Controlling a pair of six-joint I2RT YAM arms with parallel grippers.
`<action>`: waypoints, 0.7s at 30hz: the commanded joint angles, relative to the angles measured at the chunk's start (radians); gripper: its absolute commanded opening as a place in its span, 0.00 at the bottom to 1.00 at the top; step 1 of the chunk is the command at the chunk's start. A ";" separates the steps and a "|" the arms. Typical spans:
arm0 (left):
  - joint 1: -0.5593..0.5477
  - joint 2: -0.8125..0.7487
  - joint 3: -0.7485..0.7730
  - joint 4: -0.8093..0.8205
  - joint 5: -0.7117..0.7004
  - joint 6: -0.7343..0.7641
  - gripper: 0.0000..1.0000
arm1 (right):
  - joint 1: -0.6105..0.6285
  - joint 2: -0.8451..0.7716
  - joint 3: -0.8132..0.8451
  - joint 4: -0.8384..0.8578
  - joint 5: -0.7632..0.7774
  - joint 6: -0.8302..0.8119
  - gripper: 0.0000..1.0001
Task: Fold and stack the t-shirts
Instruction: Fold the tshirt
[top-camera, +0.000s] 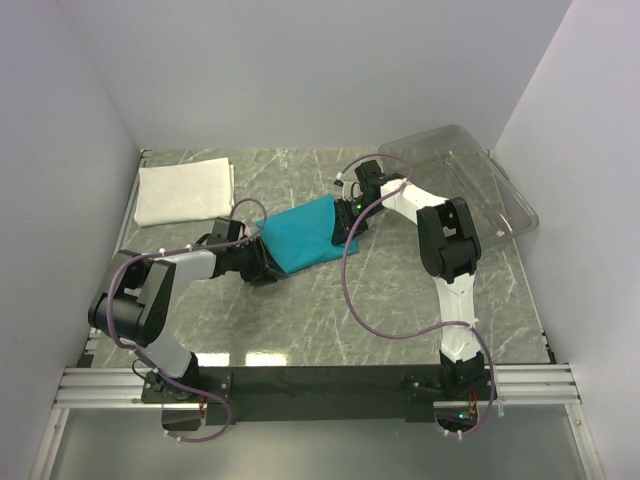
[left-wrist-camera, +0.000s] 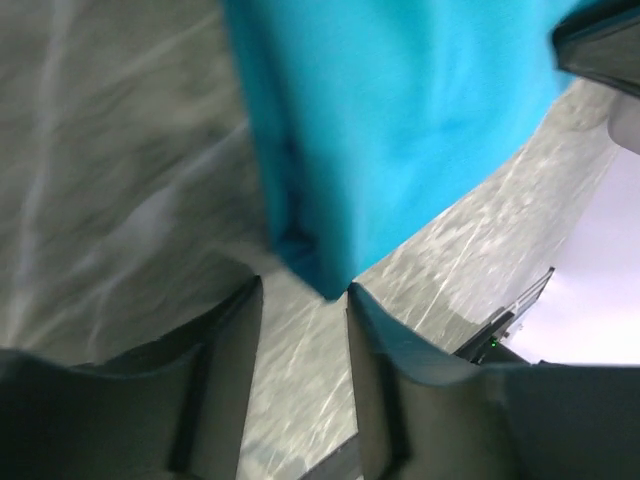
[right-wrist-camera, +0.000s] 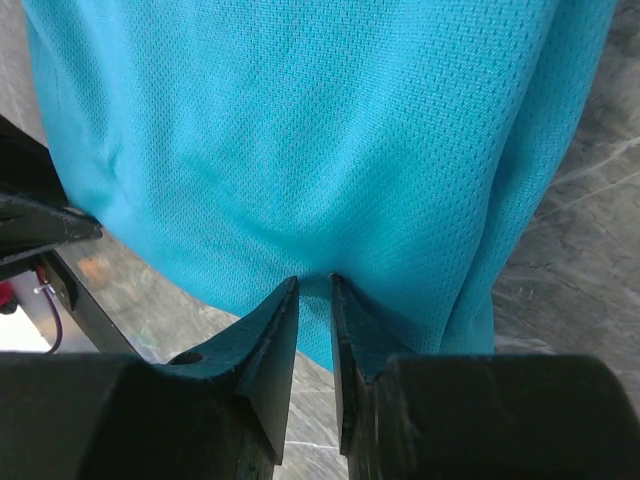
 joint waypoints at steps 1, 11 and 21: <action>0.032 -0.037 -0.031 -0.087 -0.020 0.027 0.42 | 0.007 0.034 0.038 0.004 0.047 -0.005 0.27; 0.076 -0.103 -0.072 -0.028 0.057 0.028 0.31 | 0.006 0.031 0.035 0.002 0.036 -0.008 0.27; 0.125 -0.142 -0.053 0.040 0.040 -0.078 0.63 | 0.007 0.008 0.058 -0.030 -0.056 -0.078 0.36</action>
